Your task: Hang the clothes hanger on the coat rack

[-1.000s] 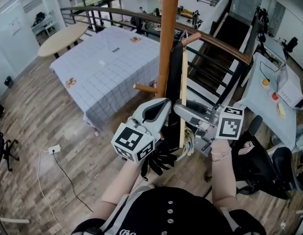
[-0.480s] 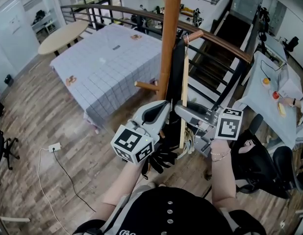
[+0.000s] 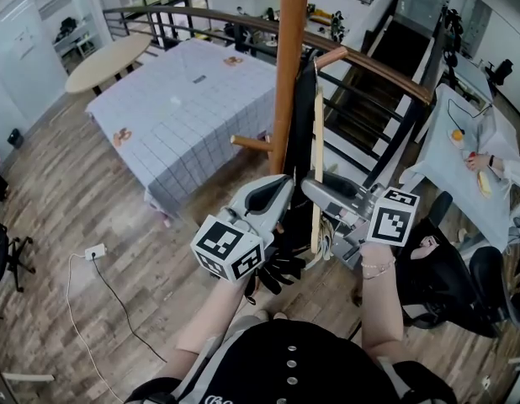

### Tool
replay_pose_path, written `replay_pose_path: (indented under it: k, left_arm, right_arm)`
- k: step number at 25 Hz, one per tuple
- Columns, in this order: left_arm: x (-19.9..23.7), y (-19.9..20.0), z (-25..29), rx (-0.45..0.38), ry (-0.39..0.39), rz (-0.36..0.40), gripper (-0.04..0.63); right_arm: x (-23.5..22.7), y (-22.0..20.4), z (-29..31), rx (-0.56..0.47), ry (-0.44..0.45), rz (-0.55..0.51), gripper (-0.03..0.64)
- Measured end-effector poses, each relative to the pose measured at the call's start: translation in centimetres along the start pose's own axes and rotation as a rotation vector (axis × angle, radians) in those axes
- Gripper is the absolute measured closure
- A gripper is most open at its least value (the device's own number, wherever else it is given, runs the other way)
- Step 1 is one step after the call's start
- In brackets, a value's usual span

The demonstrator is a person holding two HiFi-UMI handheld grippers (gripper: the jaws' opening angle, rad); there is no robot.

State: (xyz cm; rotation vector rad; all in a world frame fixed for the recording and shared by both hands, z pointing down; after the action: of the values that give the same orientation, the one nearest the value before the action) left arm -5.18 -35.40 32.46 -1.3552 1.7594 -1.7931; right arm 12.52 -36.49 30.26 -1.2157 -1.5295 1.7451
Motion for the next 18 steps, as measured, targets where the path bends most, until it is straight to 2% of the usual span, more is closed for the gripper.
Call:
replay_pose_path:
  k: [7,13,18]
  left_arm:
    - [-0.5,-0.9,-0.1,0.018,-0.014,-0.010,0.597]
    - [-1.3,-1.5,-0.4,0.036,-0.021,-0.010,0.595]
    - [-1.8,-2.0,-0.5,0.053,-0.026,-0.014,0.597]
  right_arm:
    - [0.9,0.2,-0.7,-0.035,-0.035,-0.086,0.441]
    - [1.5,0.4,-2.2,-0.097,-0.090,-0.118,0.433]
    - [1.9,0.0,-3.5,-0.085,-0.133,-0.152,0.434]
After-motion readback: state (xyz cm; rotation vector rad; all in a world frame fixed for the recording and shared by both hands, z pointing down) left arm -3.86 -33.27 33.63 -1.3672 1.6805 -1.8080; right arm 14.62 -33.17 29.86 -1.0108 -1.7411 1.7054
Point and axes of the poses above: the fingertips, and each gripper's own axes: z forward along the fingers, x to its left, y out of its top, the point moved 9 cm from there along -z, backward along the fingers, and after that the axes turned 15 degrees about -z, right-handed, at the moved point
